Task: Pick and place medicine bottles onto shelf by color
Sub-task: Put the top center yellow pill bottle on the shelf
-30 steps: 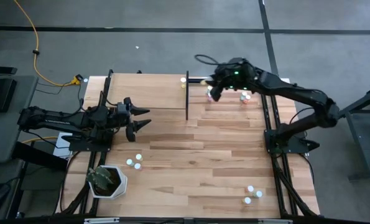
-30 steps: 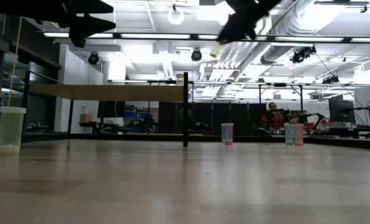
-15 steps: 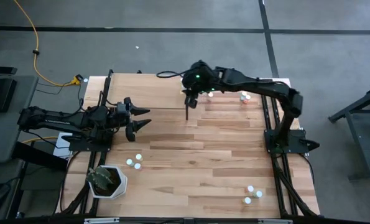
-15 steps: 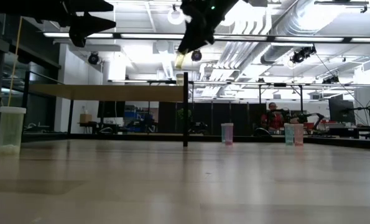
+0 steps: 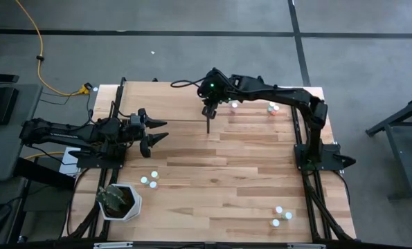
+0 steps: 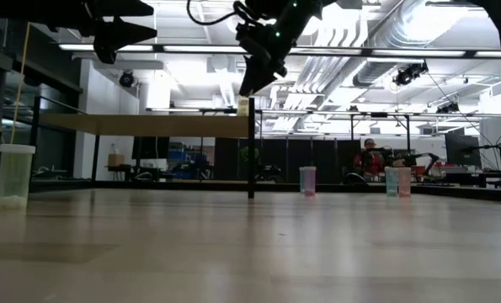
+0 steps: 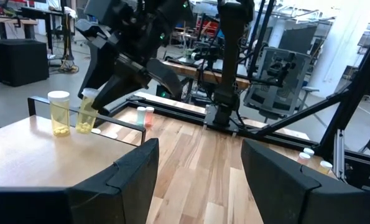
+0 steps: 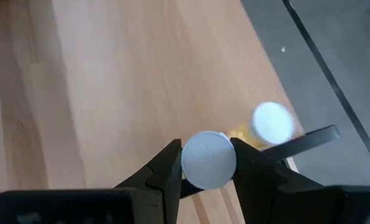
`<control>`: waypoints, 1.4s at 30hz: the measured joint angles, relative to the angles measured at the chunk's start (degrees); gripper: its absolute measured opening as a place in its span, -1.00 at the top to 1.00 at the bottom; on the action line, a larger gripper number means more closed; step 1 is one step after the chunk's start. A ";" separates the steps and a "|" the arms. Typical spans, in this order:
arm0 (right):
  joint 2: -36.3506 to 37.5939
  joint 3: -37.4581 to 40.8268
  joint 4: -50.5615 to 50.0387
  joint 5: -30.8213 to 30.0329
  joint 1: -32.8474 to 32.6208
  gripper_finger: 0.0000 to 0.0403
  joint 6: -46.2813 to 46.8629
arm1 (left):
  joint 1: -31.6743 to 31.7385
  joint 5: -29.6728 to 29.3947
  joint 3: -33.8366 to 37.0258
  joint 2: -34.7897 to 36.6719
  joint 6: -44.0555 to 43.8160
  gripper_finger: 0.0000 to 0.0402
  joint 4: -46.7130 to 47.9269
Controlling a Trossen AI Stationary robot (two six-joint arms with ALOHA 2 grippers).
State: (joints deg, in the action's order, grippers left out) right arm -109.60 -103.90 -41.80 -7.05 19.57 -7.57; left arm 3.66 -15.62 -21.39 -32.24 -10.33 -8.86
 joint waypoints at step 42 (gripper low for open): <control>0.00 0.46 0.66 1.47 0.73 0.28 -0.44 | 0.00 0.00 0.00 0.00 -0.02 -0.10 -0.04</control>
State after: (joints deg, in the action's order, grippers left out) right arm -109.60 -103.44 -41.15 -5.58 20.29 -8.01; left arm 3.66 -15.62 -21.39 -32.24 -10.35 -8.91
